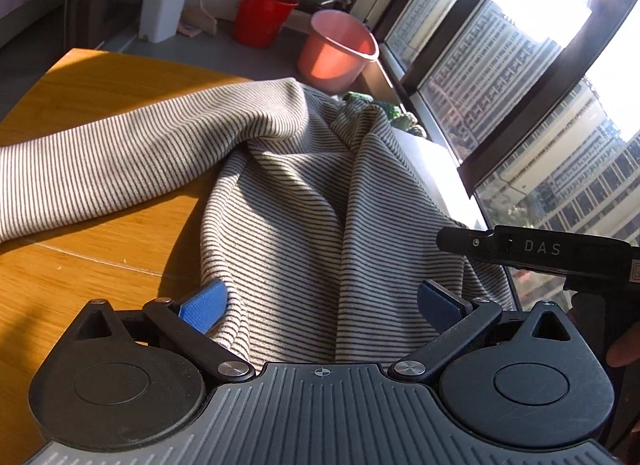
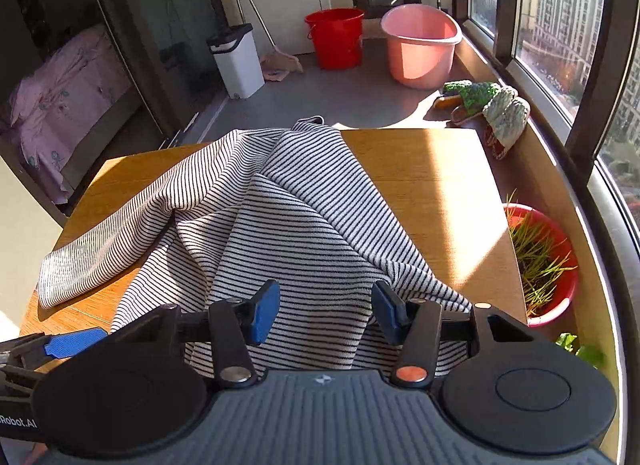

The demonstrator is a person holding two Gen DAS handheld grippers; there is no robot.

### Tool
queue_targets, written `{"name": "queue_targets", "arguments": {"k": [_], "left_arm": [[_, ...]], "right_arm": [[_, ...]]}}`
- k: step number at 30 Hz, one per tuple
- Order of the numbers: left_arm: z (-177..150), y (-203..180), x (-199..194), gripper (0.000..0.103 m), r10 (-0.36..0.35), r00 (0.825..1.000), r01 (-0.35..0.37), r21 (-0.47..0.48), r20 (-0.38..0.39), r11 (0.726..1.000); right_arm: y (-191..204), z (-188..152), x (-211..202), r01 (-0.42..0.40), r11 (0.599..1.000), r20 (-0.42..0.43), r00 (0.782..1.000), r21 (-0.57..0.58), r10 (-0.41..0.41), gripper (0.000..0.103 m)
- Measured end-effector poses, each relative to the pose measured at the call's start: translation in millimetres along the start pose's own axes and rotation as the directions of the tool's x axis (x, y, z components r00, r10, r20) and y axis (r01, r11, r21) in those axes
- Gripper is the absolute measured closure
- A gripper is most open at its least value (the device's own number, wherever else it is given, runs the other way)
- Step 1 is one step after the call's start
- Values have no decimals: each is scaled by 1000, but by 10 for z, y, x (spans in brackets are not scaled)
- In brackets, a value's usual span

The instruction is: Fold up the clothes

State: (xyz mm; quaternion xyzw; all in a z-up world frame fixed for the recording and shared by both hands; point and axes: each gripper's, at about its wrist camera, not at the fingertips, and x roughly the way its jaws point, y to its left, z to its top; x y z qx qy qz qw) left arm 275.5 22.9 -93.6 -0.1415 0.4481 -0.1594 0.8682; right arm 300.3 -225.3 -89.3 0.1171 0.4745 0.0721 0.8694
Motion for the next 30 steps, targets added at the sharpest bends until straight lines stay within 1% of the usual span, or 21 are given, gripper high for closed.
{"name": "queue_targets", "arguments": {"k": [4, 5, 7, 11, 14, 17, 18, 19, 20, 21, 22, 23, 24, 25, 26, 28, 30], "left_arm": [[-13, -1, 179, 0, 55, 997, -54, 22, -52, 998], [-26, 8, 219, 0, 66, 996, -65, 30, -67, 997], [-85, 22, 238, 0, 93, 993, -88, 66, -77, 994], [-244, 15, 112, 0, 120, 988, -108, 112, -101, 988], [-421, 67, -79, 0, 173, 979, -158, 132, -112, 979], [-534, 157, -275, 0, 190, 972, -177, 99, -138, 979], [-544, 183, -334, 0, 180, 972, -171, 72, -149, 983], [-544, 216, -390, 0, 171, 973, -167, 43, -158, 985], [-540, 251, -445, 0, 163, 973, -163, 13, -165, 987], [-522, 284, -491, 0, 159, 973, -163, -14, -168, 986], [-478, 317, -531, 0, 157, 974, -166, -41, -165, 985], [-441, 359, -569, 0, 158, 975, -170, -68, -154, 983], [-405, 399, -607, 0, 158, 977, -172, -93, -139, 981], [-368, 437, -644, 0, 159, 980, -173, -117, -123, 978], [-332, 464, -669, 0, 154, 982, -168, -137, -108, 976], [-243, 458, -668, 0, 128, 987, -141, -153, -93, 978], [-201, 447, -640, 0, 97, 990, -112, -144, -105, 983]], "right_arm": [[157, 53, 177, -1, 994, -27, 1000, -108, -2, 52], [196, 66, 221, -1, 991, -34, 999, -134, -3, 50], [275, 92, 310, -3, 982, -47, 999, -187, -6, 37], [432, 145, 487, -9, 956, -74, 997, -292, -13, 34], [615, -63, 402, -100, 930, -130, 990, -353, 57, 31], [736, -294, 299, -94, 893, -113, 992, -440, 49, 30], [753, -344, 273, -69, 883, -89, 996, -465, 31, 30], [769, -394, 247, -44, 872, -64, 998, -488, 14, 31], [763, -393, 186, -17, 880, -46, 999, -474, -5, 34], [757, -392, 125, 10, 888, -27, 999, -460, -25, 45], [738, -385, 21, 31, 898, -12, 999, -440, -40, 53], [719, -378, -83, 51, 906, 3, 998, -419, -55, 57], [708, -386, -181, 58, 914, 4, 998, -402, -62, 64], [698, -394, -279, 65, 921, 5, 998, -384, -69, 69], [712, -450, -388, 66, 933, -11, 997, -355, -74, 69], [768, -556, -471, 48, 955, -59, 996, -294, -68, 71], [933, -611, -459, 56, 958, -26, 997, -282, -66, 70]]}}
